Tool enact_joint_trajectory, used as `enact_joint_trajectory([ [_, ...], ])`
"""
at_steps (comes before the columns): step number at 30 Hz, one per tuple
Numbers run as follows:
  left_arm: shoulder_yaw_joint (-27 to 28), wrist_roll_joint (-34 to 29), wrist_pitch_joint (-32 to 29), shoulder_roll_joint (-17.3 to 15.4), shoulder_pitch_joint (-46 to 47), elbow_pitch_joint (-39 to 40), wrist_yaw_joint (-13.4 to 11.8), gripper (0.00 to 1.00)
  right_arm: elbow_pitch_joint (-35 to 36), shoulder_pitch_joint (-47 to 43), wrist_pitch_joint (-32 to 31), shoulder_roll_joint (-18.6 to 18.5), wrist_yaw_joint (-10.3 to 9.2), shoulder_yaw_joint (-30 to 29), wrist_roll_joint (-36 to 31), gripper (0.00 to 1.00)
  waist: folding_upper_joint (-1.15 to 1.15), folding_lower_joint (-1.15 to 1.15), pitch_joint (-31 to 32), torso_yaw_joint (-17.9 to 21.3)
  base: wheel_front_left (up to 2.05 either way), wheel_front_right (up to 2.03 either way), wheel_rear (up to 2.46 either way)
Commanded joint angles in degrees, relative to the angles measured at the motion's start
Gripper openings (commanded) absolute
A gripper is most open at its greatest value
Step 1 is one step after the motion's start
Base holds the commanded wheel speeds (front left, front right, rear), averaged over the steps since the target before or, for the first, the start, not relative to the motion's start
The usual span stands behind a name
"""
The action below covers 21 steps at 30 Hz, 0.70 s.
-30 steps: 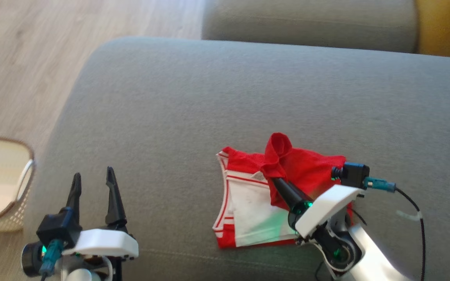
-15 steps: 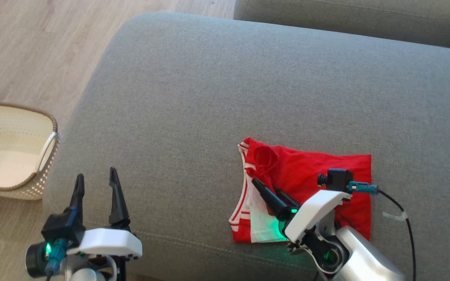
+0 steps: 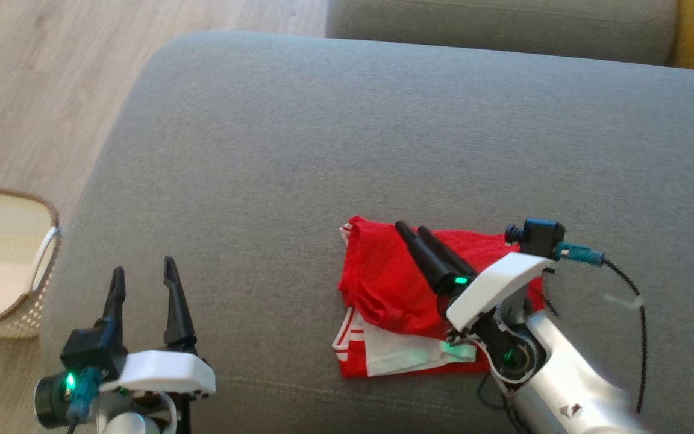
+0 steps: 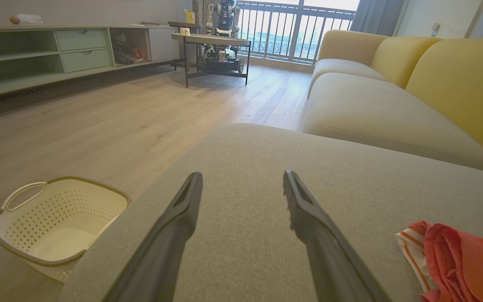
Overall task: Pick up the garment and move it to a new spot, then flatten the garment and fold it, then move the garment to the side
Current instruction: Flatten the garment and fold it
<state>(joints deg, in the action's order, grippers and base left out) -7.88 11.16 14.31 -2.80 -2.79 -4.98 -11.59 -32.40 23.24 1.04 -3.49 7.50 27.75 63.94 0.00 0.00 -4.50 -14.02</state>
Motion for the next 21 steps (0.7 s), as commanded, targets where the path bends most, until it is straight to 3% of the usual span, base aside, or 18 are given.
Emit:
enact_joint_trajectory([
  [1, 2.3, -0.4, 0.7, -0.1, 2.5, 1.7, -0.1, 1.0, 2.3, 2.6, 0.7, 0.6, -0.01, 0.0, -1.7, 1.0, 0.0, 0.0, 0.6, 1.1, 0.0, 0.0, 0.0],
  [8, 3.0, -0.5, 0.7, -0.1, 2.6, 2.3, 0.4, 1.0, 8.2, 2.1, 0.2, -2.3, -0.01, -9.5, -15.0, 1.0, 0.0, 0.0, 2.0, 4.5, 0.0, 0.0, 0.0],
  [13, 3.0, -0.5, 0.7, -0.1, 3.0, 3.6, 0.7, 1.0, 15.1, -1.1, 1.6, -6.5, -0.01, -15.3, -29.4, 1.0, 0.0, 0.0, 2.6, 6.6, 0.0, 0.0, 0.0],
  [21, 2.7, -0.4, 0.7, -0.1, 3.0, 5.5, 0.9, 1.0, 22.7, -9.7, 5.1, -7.3, -0.01, -23.3, -40.5, 1.0, 0.0, 0.0, 3.0, 9.6, 0.0, 0.0, 0.0],
])
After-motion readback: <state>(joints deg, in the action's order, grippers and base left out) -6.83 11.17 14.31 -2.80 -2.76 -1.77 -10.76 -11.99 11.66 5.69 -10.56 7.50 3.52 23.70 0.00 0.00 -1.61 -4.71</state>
